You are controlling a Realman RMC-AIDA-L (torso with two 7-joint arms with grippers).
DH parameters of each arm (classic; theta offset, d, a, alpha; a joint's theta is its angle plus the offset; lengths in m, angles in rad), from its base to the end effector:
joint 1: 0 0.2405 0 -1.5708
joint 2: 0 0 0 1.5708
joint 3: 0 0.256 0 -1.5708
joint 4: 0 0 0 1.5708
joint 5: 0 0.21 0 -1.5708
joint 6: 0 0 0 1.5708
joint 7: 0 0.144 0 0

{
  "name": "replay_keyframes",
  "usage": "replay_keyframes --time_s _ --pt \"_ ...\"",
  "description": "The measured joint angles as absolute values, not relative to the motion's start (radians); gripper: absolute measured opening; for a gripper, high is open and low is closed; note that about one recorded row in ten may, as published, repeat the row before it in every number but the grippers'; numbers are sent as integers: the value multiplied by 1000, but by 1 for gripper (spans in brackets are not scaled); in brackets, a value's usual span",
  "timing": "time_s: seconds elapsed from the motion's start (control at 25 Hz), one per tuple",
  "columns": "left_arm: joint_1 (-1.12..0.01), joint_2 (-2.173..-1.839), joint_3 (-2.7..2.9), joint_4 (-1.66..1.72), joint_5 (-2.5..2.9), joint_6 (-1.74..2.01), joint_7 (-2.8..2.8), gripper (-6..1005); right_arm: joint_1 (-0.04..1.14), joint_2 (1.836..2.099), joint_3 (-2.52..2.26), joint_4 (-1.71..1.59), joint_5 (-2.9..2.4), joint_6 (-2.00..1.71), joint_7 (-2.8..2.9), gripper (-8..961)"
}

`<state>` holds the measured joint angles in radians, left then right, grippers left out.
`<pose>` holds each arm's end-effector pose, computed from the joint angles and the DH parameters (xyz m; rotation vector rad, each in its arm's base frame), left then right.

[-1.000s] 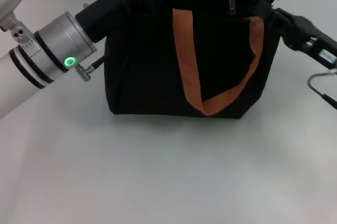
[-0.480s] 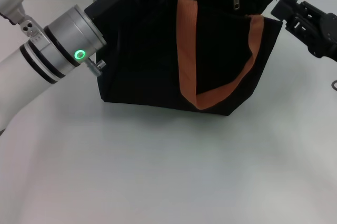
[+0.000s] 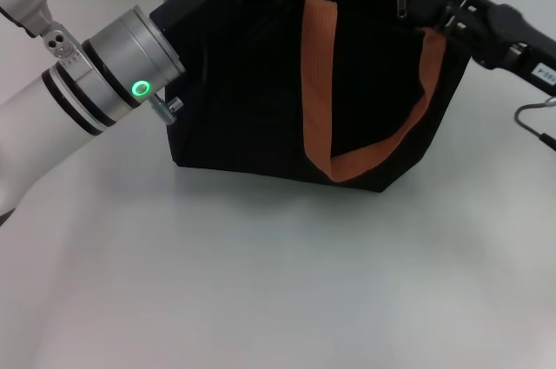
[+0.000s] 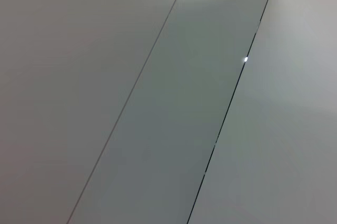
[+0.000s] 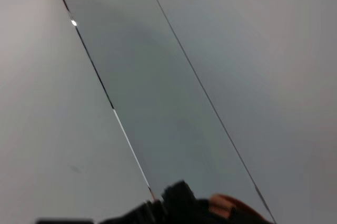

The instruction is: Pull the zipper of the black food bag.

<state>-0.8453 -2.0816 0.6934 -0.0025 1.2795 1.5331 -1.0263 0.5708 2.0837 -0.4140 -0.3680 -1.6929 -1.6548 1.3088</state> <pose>-0.1557 0.3746 -0.0395 -2.2716 -0.6387 -1.5550 0.2424 0.3369 0.0150 -2.2777 0.7597 1.4001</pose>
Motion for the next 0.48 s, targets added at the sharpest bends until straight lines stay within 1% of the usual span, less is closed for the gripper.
replay_keyframes --time_s 0.48 --pt "-850 -2082 693 -7 1281 1532 -1026 48 604 2085 -438 -339 -1690 -1557 1320 525"
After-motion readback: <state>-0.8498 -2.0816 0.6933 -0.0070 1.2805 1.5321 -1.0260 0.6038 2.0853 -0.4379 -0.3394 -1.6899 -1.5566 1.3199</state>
